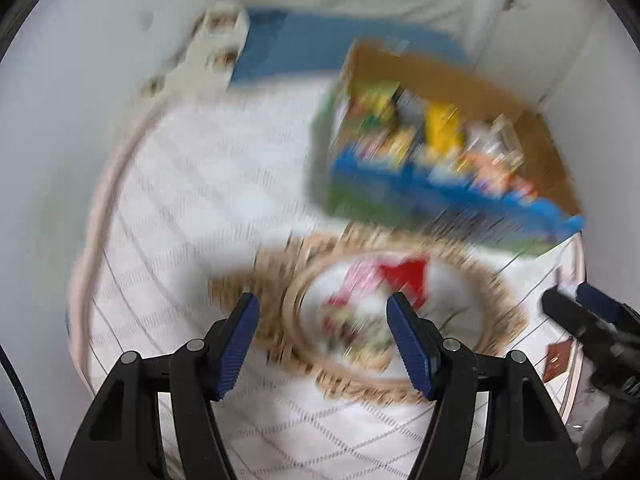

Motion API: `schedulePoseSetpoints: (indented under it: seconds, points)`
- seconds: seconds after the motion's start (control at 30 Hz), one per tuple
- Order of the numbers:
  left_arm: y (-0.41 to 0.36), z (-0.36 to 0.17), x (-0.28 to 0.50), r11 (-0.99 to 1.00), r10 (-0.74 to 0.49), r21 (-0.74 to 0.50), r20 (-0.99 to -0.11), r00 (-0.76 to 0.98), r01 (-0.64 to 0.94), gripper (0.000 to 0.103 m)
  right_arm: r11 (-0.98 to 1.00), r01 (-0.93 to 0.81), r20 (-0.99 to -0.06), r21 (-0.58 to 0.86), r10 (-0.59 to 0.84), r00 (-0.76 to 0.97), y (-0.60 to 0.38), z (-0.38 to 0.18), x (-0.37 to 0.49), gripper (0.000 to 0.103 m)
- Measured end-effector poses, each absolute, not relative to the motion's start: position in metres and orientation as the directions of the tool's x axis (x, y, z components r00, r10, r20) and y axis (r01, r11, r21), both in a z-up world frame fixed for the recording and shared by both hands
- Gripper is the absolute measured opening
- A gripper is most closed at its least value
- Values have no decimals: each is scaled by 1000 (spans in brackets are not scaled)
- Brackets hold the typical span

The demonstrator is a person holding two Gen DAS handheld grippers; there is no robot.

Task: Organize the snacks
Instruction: 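Grasp the green-and-white photo snack bag with left tool while right tool grasps the red candy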

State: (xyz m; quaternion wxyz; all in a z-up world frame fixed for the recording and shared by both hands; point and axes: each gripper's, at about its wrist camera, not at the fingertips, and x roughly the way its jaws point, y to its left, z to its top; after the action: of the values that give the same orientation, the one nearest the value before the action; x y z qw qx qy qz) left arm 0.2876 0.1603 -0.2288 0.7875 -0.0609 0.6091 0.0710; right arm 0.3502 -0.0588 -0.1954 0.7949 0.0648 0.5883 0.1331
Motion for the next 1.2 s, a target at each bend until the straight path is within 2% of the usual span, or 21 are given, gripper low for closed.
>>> schedulePoseSetpoints:
  seconds: [0.2, 0.47, 0.5, 0.57, 0.6, 0.83, 0.9, 0.93, 1.0, 1.1, 1.2]
  points:
    - [164, -304, 288, 968, -71, -80, -996, 46, -237, 64, 956, -58, -938, 286, 292, 188, -58, -247, 350, 101]
    - [142, -357, 307, 957, -166, -155, -986, -25, -245, 64, 937, -30, -924, 347, 347, 161, -41, -268, 366, 100]
    - [141, -357, 307, 957, -164, -156, -986, -10, -243, 62, 934, -27, -921, 357, 357, 157, -37, -270, 370, 100]
    - [141, -355, 305, 957, -165, -161, -986, 7, -240, 49, 931, -34, -919, 365, 365, 149, -27, -273, 375, 100]
    - [143, -354, 304, 957, -163, -161, -987, 13, -240, 49, 928, -40, -917, 371, 373, 139, -21, -276, 378, 99]
    - [176, -351, 288, 952, -123, -125, -992, 25, -278, 49, 917, -62, -917, 394, 397, 50, 20, -310, 395, 79]
    - [183, -353, 284, 946, -140, -142, -990, 25, -292, 49, 915, -65, -916, 398, 400, 23, 30, -322, 398, 67]
    - [186, -355, 284, 941, -155, -155, -988, 25, -300, 50, 920, -72, -921, 386, 388, 22, 34, -326, 398, 54]
    - [192, -363, 286, 930, -194, -187, -981, 10, -315, 53, 929, -90, -931, 360, 364, 37, 37, -328, 396, 44]
    - [195, -369, 292, 932, -200, -191, -980, 2, -308, 55, 931, -110, -934, 347, 354, 45, 36, -325, 390, 43]
    - [184, -365, 291, 953, -149, -150, -989, 24, -264, 52, 937, -139, -942, 321, 331, 56, 33, -321, 380, 41]
